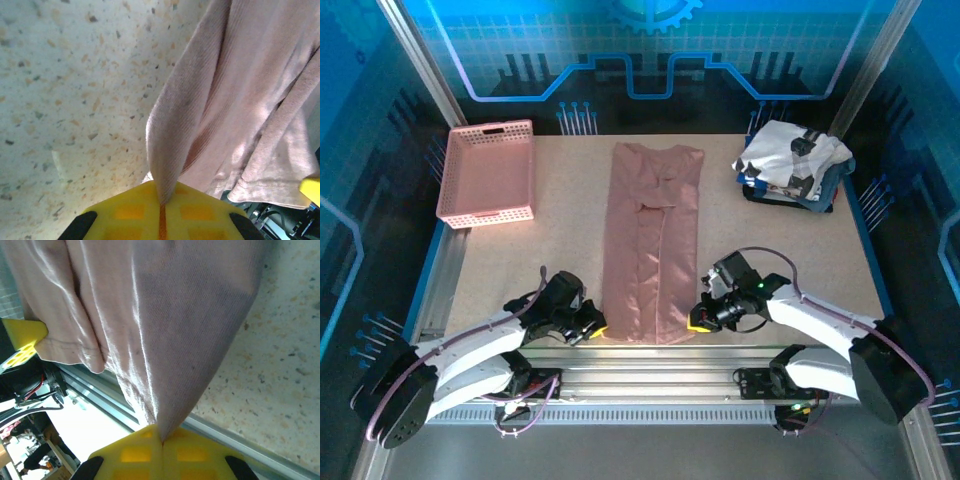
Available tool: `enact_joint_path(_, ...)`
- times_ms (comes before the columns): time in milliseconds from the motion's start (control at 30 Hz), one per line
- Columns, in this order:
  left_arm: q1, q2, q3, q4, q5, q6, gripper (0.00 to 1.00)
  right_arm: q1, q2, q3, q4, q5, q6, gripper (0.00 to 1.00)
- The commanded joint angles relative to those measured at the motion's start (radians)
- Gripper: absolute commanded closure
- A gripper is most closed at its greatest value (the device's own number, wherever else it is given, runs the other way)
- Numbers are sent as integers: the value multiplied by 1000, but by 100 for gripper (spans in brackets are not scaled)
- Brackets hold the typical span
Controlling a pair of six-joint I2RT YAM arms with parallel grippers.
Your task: Fold and stack the t-shirts
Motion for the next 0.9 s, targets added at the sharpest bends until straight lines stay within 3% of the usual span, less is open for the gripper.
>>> enact_joint_path(0, -8, -33, 86, -70, -29, -34, 91, 0, -27, 63, -117, 23, -16, 100)
enact_joint_path(167, 34, 72, 287, -116, -22, -2, 91, -77, 23, 225, -189, 14, -79, 100)
enact_joint_path(300, 128, 202, 435, -109, 16, 39, 92, -185, 151, 399, -244, -11, -178, 100)
enact_joint_path(567, 342, 535, 796, -111, 106, 179, 93, -334, 515, 825, -321, -68, -324, 100)
enact_joint_path(867, 474, 887, 1125, -146, 192, 271, 94, -391, 898, 1228, -409, -67, -360, 100)
